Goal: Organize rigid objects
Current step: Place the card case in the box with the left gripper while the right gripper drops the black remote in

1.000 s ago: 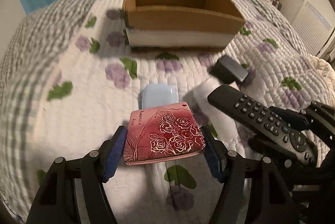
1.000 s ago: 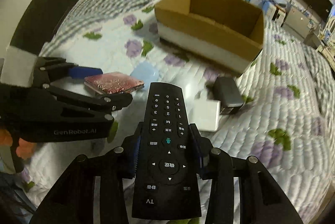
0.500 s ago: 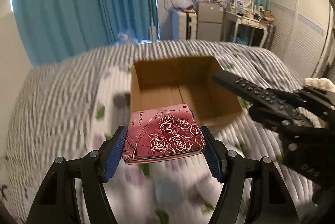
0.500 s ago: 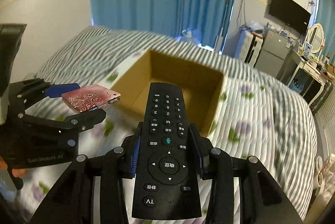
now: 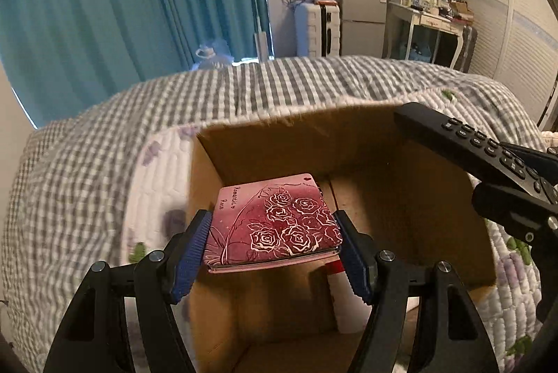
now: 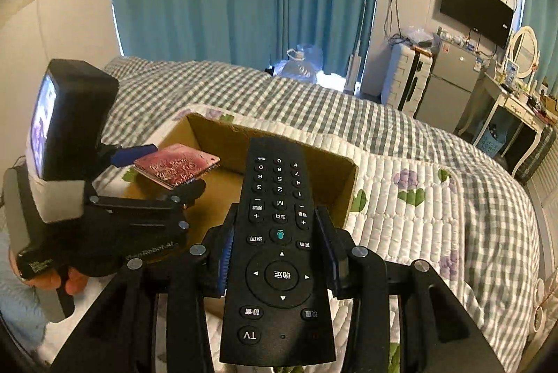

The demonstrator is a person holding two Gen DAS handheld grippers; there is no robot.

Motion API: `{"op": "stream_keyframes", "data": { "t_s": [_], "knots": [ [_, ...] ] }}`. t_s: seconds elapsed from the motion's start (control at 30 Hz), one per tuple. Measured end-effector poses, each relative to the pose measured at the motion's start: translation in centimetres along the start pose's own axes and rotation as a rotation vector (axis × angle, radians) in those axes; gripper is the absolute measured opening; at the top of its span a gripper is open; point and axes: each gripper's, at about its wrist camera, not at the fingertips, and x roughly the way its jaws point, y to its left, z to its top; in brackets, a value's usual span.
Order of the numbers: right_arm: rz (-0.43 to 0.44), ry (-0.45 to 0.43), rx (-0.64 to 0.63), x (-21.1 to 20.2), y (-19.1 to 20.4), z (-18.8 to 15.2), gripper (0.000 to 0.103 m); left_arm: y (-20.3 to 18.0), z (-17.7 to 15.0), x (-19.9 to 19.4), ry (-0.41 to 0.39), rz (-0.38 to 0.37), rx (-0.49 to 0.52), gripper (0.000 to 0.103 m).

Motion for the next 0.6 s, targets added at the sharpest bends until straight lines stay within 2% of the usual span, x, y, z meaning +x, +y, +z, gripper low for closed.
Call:
{"op": "stream_keyframes", "data": {
  "t_s": [0.13,0.23,0.4,0.5,0.57,0.6],
  "knots": [
    [0.006,0.018,0.015,1.3,-0.6,-0.6,0.04,0.3,-0.2,-0.1,-0.014,-0.015,-0.005,0.073],
    [0.014,0.017,0.027,1.5,-0.9,-0.7,0.04,0.3,0.1,-1.6,-0.055,0.005,0.003,0.087],
    [0.02,0.022,0.042,2.2,-1.3,-0.5,0.04,1.2,0.5,-3.8,-0.098,0.051,-0.007,0.087],
    [0.041,0.025,0.077,3.4,-1.6,-0.4,0.041,2.1,0.3,-4.9,-0.104,0.053,-0.036,0.087],
    [0.044,0.009,0.104,3.5,-1.9,-0.5,0.064,2.7,-0.2,-6.3,-0.115,0.052,-0.058,0.089],
    [0.027,-0.003,0.11,3.0,-1.8,-0.6,0.082,3.0,-0.4,-6.8,-0.118,0.049,-0.063,0.09]
  ]
}}
